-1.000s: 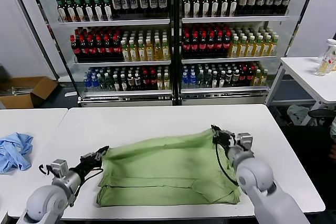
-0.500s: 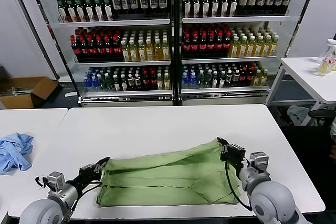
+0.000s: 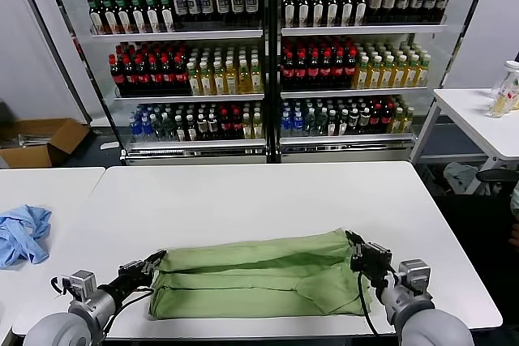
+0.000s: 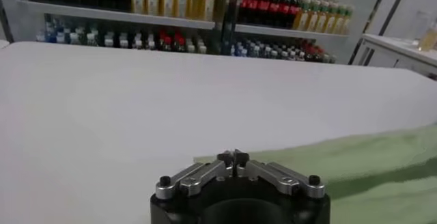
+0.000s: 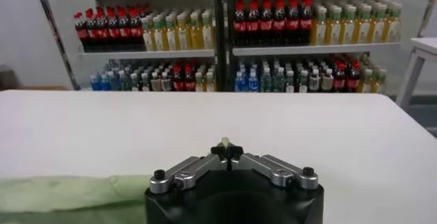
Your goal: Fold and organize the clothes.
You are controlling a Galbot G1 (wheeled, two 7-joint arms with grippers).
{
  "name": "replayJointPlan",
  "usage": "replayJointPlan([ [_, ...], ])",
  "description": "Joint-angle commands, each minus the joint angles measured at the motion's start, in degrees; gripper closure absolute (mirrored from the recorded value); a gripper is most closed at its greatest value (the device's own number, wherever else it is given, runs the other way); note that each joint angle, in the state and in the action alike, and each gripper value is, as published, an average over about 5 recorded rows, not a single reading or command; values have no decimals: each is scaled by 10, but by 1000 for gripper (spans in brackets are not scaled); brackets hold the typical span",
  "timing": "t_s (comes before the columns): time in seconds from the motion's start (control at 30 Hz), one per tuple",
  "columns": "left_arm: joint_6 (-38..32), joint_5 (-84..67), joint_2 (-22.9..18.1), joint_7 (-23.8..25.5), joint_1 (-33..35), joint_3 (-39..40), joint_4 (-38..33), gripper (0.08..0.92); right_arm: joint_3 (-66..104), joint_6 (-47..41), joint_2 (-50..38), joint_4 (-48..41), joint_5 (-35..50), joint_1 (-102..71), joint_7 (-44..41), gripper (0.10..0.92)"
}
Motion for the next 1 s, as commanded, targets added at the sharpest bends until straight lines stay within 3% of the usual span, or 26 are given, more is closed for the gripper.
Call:
replayJointPlan([
  [0.03, 9, 4, 1, 12, 5, -4, 2, 919, 3, 0, 3, 13, -18, -46, -1, 918],
  [0.27, 13, 24, -1, 11, 2, -3, 12, 907, -12, 0, 11, 1, -47, -73, -8, 918],
  [0.47, -4, 25, -11, -23, 2, -27, -6, 769, 12, 0, 8, 15, -62, -74, -10, 835],
  [0.67, -46, 31, -48, -114, 28, -21, -74, 595, 36, 0, 8, 49, -72, -69, -6, 645],
  [0.87, -34, 92, -114, -285, 49, 66, -109, 422, 21, 0, 18, 55, -95, -72, 0, 472],
  [1.0, -15, 113, -143, -316, 53, 99, -110, 301, 16, 0, 19, 54, -100, -72, 3, 368],
])
